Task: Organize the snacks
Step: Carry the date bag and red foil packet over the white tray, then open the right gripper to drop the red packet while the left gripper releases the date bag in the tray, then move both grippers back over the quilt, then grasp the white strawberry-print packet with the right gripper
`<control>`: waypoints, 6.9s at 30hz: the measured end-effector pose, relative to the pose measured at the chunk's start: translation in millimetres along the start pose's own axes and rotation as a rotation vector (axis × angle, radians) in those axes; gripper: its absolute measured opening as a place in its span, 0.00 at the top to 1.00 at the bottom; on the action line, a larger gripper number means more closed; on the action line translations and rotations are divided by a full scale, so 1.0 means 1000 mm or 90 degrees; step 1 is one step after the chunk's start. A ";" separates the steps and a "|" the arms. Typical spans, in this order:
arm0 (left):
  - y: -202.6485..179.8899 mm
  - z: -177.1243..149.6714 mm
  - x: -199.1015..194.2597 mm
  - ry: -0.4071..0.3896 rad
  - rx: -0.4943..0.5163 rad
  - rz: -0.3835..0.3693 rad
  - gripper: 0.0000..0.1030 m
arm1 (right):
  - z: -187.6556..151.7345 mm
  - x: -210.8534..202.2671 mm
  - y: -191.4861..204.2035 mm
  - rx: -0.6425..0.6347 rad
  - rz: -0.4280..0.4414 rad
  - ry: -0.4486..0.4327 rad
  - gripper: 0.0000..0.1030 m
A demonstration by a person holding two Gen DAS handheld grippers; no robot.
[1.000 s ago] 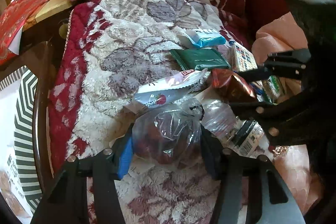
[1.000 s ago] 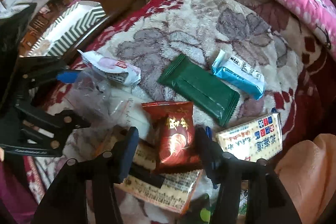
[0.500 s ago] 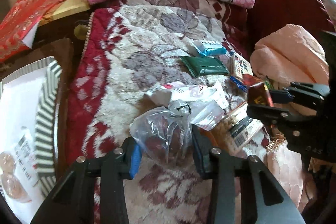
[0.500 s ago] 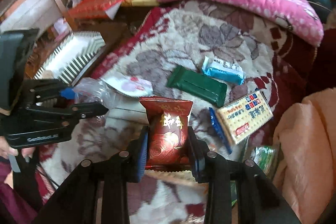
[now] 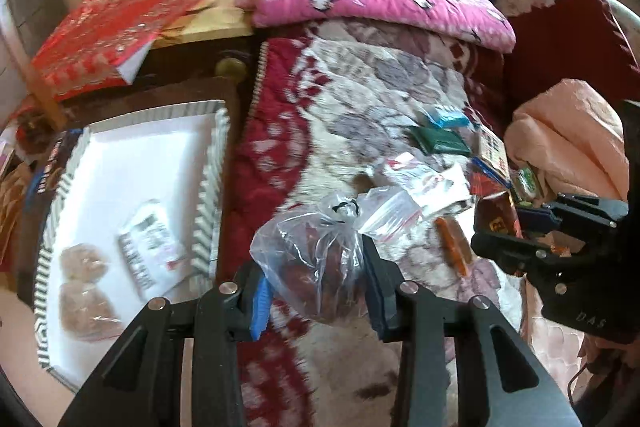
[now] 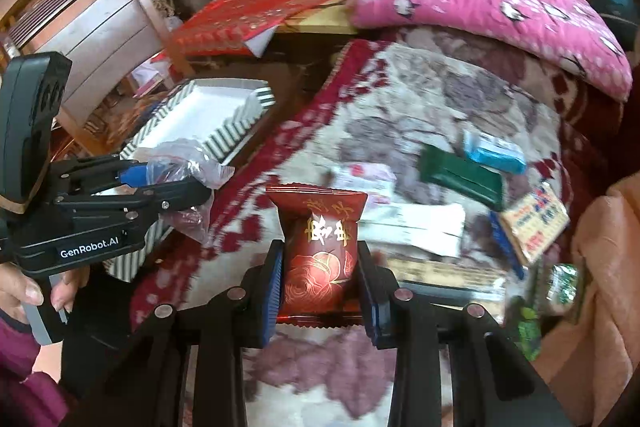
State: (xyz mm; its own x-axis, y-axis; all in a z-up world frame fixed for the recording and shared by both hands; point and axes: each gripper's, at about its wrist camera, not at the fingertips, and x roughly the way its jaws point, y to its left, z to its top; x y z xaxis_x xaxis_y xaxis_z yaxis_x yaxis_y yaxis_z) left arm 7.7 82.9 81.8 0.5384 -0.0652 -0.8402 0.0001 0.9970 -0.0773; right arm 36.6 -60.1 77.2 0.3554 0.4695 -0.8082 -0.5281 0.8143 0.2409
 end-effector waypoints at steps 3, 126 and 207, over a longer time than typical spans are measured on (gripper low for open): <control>0.014 -0.003 -0.011 -0.007 -0.013 0.017 0.63 | 0.005 0.003 0.018 -0.017 0.008 -0.003 0.65; 0.142 -0.016 -0.034 -0.014 -0.185 0.099 0.25 | 0.023 0.053 0.141 -0.091 0.135 0.078 0.37; -0.077 0.038 0.093 0.127 0.156 -0.047 0.18 | 0.012 0.035 -0.104 0.169 -0.080 0.055 0.46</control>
State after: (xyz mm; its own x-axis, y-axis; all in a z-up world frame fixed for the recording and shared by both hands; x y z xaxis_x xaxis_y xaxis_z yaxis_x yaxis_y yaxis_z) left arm 89.5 1.8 29.6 0.3542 -0.1199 -0.9274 0.2489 0.9681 -0.0300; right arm 113.1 -124.1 30.8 0.3317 0.3378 -0.8809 -0.2604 0.9302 0.2587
